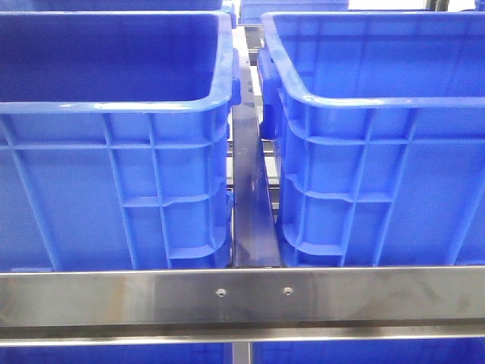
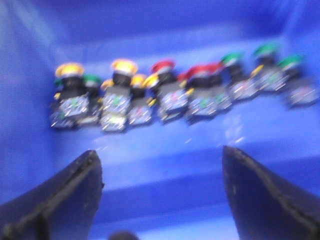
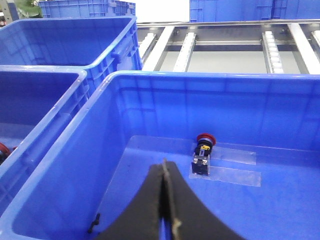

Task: Pick red and yellow buttons and place in box
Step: 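Lower the left gripper and close it on a yellow-capped button, then lift the yellow-capped button out of the bin with the left gripper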

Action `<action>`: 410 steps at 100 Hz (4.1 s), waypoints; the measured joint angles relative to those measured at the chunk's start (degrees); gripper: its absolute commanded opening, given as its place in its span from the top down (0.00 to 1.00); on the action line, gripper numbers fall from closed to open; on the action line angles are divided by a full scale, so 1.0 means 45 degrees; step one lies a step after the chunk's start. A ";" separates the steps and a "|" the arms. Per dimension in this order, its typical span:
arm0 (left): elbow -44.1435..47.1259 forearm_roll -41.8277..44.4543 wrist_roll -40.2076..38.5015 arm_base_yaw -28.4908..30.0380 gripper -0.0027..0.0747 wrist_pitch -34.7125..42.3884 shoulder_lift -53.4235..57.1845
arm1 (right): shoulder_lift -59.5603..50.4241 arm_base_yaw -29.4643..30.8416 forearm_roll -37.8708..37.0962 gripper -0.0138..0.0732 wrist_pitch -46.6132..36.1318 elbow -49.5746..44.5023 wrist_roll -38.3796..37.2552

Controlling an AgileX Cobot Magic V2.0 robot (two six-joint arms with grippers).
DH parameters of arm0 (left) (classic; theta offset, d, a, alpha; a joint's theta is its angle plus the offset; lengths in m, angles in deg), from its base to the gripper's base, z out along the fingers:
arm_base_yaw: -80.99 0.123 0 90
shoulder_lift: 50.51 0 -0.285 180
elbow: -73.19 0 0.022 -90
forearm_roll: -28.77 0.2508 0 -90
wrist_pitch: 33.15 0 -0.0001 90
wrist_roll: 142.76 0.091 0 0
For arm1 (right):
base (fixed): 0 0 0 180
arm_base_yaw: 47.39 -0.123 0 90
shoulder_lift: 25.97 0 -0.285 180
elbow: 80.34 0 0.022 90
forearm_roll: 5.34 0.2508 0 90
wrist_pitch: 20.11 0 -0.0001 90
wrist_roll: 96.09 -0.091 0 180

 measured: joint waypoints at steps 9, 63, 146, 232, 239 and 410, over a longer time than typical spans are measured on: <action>-0.0985 0.0213 0.0201 0.0000 0.37 -0.0738 -0.1512 | 0.0000 0.0000 0.0000 0.92 0.0000 0.0000 0.0000; -0.3705 -0.1856 0.3859 0.1586 0.37 -0.1640 -0.6454 | 0.0000 0.0000 0.0000 0.92 0.0000 0.0000 0.0000; -0.4104 -0.3169 0.6439 0.3378 0.37 0.0702 -0.9108 | 0.0000 0.0000 0.0000 0.92 0.0000 0.0000 0.0000; -0.4104 -0.3228 0.6967 0.3303 0.37 0.1638 -1.0050 | 0.0000 0.0000 0.0000 0.92 0.0000 0.0000 0.0000; -0.4104 -0.3288 0.6967 0.3303 0.37 0.1638 -1.0255 | 0.0000 0.0000 0.0000 0.92 0.0000 0.0000 0.0000; 0.0206 -0.7279 0.8260 0.2442 0.99 0.0050 0.0085 | 0.0000 0.0000 0.0000 0.92 0.0079 0.0000 0.0000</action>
